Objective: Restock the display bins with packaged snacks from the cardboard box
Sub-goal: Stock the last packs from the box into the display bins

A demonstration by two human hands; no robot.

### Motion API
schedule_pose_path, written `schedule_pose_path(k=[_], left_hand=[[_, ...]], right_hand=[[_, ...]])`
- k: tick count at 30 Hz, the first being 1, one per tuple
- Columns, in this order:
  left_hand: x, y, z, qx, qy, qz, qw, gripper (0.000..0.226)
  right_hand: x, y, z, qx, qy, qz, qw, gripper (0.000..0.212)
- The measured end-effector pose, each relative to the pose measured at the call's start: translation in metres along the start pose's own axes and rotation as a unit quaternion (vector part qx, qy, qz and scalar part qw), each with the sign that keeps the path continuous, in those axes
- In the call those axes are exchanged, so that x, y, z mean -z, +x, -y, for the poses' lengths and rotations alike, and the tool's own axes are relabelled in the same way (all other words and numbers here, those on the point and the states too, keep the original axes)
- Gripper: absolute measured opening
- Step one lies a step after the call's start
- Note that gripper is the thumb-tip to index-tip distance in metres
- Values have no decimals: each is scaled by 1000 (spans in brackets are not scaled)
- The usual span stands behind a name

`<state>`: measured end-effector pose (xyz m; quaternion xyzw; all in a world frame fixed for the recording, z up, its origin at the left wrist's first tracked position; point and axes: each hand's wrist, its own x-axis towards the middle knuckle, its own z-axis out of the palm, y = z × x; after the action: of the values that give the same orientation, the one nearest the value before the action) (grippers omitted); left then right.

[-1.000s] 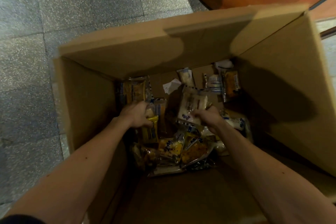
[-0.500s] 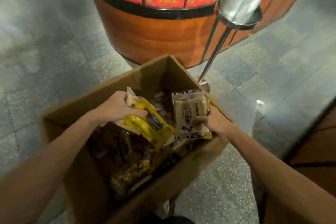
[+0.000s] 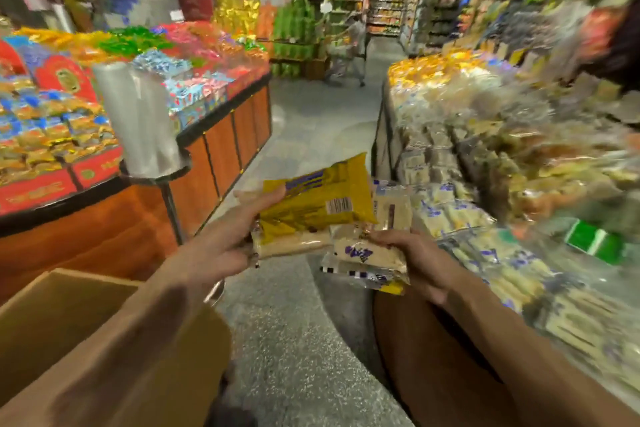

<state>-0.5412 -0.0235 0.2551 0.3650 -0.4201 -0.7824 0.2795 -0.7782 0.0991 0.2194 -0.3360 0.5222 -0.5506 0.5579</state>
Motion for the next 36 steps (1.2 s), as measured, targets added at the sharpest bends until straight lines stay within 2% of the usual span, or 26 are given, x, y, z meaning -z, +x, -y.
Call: schedule_pose_path(k=[3, 4, 7, 10, 13, 14, 15, 17, 18, 20, 22, 23, 26, 29, 32, 36], left_hand=[[-92, 26, 23, 14, -4, 67, 998, 55], [-121, 33, 32, 22, 6, 91, 996, 61], [-205, 53, 70, 63, 34, 150, 986, 59], [-281, 68, 120, 119, 57, 188, 973, 64], [-345, 79, 167, 136, 80, 214, 964, 71], [-367, 80, 183, 141, 90, 224, 960, 71], [-388, 81, 198, 134, 100, 229, 959, 63], [-432, 83, 228, 113, 104, 216, 964, 36], [-452, 84, 243, 113, 107, 210, 965, 32], [-490, 96, 271, 106, 108, 226, 962, 50], [-525, 111, 294, 95, 112, 246, 958, 80], [-544, 117, 303, 91, 116, 255, 956, 87], [-593, 127, 330, 86, 147, 295, 940, 77], [-630, 138, 356, 123, 152, 324, 926, 55], [-655, 153, 376, 144, 181, 337, 912, 49], [-683, 163, 384, 82, 271, 369, 885, 49]], right_hand=[[62, -46, 12, 33, 78, -108, 991, 59], [78, -63, 14, 45, 105, -141, 983, 62], [118, -116, 14, 95, 164, -197, 962, 33], [162, -159, -2, 156, 192, -278, 928, 23], [209, -194, -19, 178, 183, -379, 890, 16], [225, -204, -26, 183, 177, -409, 876, 20], [243, -213, -32, 188, 166, -438, 863, 33], [278, -229, -42, 183, 141, -486, 843, 57], [297, -237, -46, 178, 135, -507, 833, 58], [334, -252, -51, 173, 139, -545, 808, 37], [369, -266, -52, 171, 151, -573, 787, 20], [386, -271, -50, 165, 153, -583, 781, 17], [439, -287, -50, 156, 173, -604, 762, 10], [481, -299, -49, 152, 190, -613, 752, 54], [514, -309, -56, 152, 192, -609, 755, 66], [556, -321, -66, 134, 209, -615, 748, 80]])
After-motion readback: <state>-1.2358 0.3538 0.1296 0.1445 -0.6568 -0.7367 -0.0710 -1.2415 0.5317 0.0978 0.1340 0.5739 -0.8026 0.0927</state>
